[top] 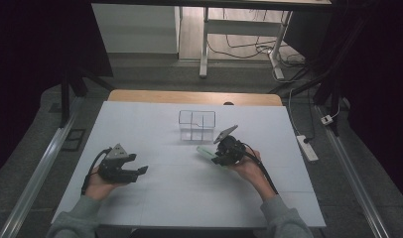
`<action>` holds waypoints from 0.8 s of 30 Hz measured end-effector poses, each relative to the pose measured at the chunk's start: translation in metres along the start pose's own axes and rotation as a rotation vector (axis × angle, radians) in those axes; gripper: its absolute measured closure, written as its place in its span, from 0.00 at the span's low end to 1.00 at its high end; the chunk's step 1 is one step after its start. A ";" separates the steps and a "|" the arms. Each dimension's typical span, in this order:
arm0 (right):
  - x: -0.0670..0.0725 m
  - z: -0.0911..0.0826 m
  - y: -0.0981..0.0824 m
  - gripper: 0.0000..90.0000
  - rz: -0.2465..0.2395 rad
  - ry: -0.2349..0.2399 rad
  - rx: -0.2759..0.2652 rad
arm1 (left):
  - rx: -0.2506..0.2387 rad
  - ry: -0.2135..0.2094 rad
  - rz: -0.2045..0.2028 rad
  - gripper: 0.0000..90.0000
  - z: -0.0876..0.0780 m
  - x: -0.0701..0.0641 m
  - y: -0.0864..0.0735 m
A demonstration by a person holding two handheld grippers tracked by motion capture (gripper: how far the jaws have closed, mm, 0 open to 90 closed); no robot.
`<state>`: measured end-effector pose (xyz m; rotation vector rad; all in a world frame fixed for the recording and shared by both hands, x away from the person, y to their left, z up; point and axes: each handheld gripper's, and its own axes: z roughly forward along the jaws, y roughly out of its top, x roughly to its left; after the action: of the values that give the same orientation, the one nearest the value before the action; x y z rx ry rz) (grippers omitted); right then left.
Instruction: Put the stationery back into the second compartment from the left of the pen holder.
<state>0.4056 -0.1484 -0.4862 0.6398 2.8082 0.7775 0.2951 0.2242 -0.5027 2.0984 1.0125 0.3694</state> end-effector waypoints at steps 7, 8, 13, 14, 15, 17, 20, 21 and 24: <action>0.007 -0.010 0.002 0.74 -0.025 0.013 -0.037 | 0.002 -0.012 0.000 0.35 0.000 -0.001 0.000; 0.008 -0.011 0.002 0.74 -0.030 0.017 -0.041 | -0.002 -0.017 0.001 0.35 0.000 -0.002 0.001; 0.014 -0.016 0.003 0.74 -0.055 0.025 -0.061 | 0.003 -0.022 0.015 0.34 0.000 -0.003 0.002; 0.015 -0.017 0.004 0.74 -0.053 0.029 -0.060 | 0.004 -0.022 0.015 0.34 0.000 -0.003 0.002; 0.016 -0.017 0.003 0.74 -0.061 0.032 -0.061 | 0.005 -0.023 0.016 0.34 0.000 -0.004 0.002; 0.018 -0.018 0.003 0.74 -0.066 0.036 -0.060 | 0.006 -0.025 0.020 0.34 0.001 -0.005 0.003; 0.021 -0.019 0.004 0.74 -0.072 0.051 -0.054 | 0.013 -0.028 0.039 0.34 0.002 -0.008 0.004; 0.022 -0.018 0.004 0.74 -0.081 0.056 -0.054 | 0.016 -0.029 0.044 0.33 0.003 -0.009 0.004; 0.026 -0.017 0.004 0.74 -0.098 0.065 -0.046 | 0.021 -0.031 0.058 0.33 0.004 -0.012 0.005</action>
<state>0.3800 -0.1412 -0.4708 0.4741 2.8461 0.8565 0.2921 0.2105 -0.5009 2.1495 0.9425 0.3554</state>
